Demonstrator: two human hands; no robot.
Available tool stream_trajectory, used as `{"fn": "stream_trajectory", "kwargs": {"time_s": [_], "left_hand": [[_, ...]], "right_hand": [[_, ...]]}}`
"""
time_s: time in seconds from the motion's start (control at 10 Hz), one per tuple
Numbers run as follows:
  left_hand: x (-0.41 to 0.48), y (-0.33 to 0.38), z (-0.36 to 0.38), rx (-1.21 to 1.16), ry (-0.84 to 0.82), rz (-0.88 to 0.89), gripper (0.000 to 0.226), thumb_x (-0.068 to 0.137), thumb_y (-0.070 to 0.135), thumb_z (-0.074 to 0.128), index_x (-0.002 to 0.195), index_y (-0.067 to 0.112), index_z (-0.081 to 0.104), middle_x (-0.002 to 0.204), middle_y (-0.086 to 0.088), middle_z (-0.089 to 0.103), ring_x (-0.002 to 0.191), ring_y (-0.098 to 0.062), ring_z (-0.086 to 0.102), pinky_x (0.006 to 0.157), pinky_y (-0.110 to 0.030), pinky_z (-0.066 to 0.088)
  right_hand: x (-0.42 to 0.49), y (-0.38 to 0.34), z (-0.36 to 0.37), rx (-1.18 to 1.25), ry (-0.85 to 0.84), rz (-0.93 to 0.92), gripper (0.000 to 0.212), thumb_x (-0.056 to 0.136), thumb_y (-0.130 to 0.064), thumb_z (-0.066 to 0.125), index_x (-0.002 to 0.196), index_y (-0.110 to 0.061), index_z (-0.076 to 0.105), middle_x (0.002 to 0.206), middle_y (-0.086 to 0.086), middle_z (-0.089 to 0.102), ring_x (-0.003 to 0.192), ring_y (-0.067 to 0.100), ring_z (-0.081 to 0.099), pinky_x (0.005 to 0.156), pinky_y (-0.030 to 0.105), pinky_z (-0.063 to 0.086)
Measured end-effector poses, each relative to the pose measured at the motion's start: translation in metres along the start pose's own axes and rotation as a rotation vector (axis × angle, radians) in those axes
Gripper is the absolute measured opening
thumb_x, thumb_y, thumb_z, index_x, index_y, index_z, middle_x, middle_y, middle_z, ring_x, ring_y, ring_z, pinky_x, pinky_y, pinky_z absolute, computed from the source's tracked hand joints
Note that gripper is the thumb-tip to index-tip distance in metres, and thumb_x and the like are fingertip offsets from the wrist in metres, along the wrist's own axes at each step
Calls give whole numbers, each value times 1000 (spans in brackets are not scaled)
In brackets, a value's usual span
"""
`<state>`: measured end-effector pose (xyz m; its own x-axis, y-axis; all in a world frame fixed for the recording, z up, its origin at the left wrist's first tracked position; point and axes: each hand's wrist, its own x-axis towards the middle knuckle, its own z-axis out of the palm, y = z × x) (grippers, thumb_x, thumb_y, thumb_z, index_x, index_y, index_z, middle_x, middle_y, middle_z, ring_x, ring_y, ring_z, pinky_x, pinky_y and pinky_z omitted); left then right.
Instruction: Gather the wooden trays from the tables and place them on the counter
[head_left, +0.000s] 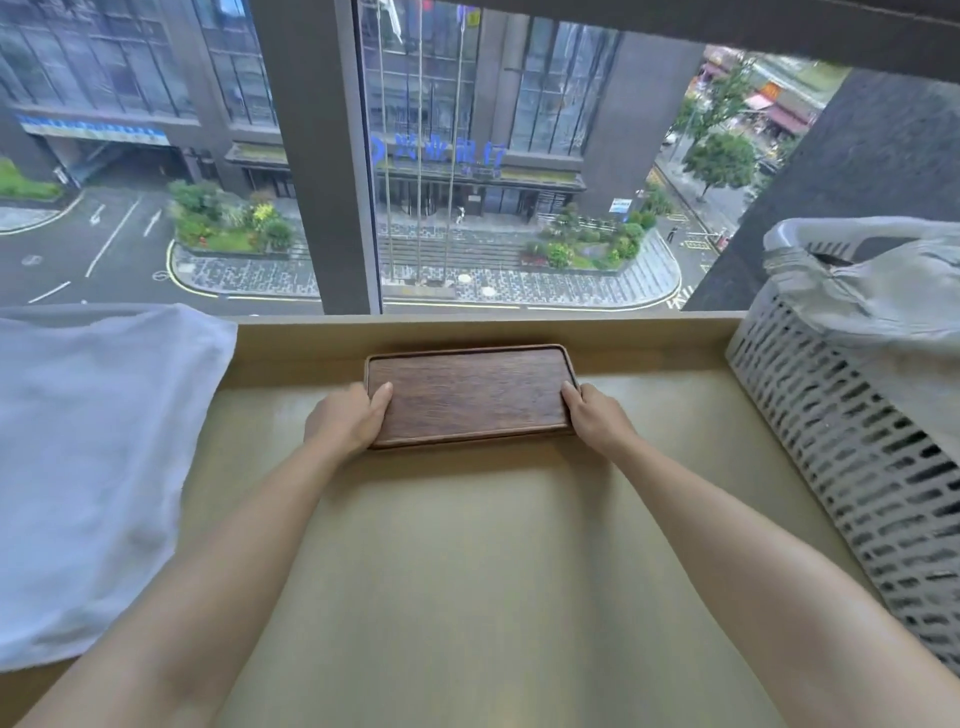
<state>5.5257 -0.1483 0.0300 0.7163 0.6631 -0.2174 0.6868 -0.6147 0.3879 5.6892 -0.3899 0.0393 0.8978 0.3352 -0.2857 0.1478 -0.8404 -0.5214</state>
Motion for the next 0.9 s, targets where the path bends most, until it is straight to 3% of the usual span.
{"fn": "stream_trajectory", "kwargs": {"time_s": [0.6,0.8,0.9], "left_hand": [[16,25,-7,84,1,-113,62,95,49,22,121,0,50,125,-25,57,115,-40,52,91,-41,43],[-1,28,-20,-28,32,-107,55,96,44,25,116,0,51,122,-24,58,112,-39,52,87,-41,43],[-11,34,-37,28,131,-29,49,96,40,24,105,3,55,113,-21,63,103,-38,56,74,-38,42]], "right_hand": [[24,-7,-13,-173,-119,-64,47,97,-40,21,112,-2,46,127,23,54,118,35,49,92,42,38],[11,-12,-18,-196,-61,-66,45,97,-41,21,111,-4,43,121,22,58,111,37,53,82,41,40],[2,-21,-23,-259,19,-105,45,97,-42,21,111,-4,42,116,21,59,105,38,55,73,39,38]]}}
